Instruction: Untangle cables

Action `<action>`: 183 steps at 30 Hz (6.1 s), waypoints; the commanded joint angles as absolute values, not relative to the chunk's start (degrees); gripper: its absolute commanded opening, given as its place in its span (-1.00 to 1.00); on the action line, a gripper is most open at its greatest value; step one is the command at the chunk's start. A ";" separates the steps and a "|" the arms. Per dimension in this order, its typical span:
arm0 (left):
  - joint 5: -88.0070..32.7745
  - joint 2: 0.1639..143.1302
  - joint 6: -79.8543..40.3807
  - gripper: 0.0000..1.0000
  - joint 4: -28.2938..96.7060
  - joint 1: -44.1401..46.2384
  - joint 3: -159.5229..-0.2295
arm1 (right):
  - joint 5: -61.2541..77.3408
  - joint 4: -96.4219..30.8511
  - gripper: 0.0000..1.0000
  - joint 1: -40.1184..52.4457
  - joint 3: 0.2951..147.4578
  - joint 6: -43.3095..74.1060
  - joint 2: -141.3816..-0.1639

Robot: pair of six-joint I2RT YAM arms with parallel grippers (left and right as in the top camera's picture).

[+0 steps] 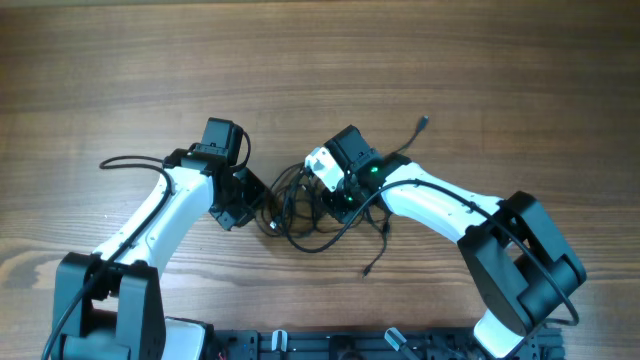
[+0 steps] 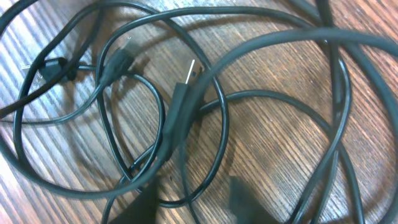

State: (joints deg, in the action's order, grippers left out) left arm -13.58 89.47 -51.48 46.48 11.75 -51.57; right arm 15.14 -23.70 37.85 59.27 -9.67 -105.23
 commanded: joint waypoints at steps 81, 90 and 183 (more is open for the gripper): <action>-11.73 89.80 -39.42 -0.83 44.80 -19.97 -51.37 | 11.57 -24.43 0.99 22.35 67.79 -28.18 -109.34; -11.75 89.80 -39.46 -0.78 44.73 -19.97 -51.37 | 10.90 -22.41 0.99 22.35 67.79 -36.01 -114.24; -6.96 89.80 -33.45 -0.92 45.65 -19.97 -51.31 | 6.50 -37.10 0.14 -4.36 66.98 15.38 -90.50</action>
State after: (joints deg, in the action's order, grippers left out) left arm -7.70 89.47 -32.27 45.82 -20.23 -51.57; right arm -0.45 -36.23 -4.54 67.70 19.16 -85.38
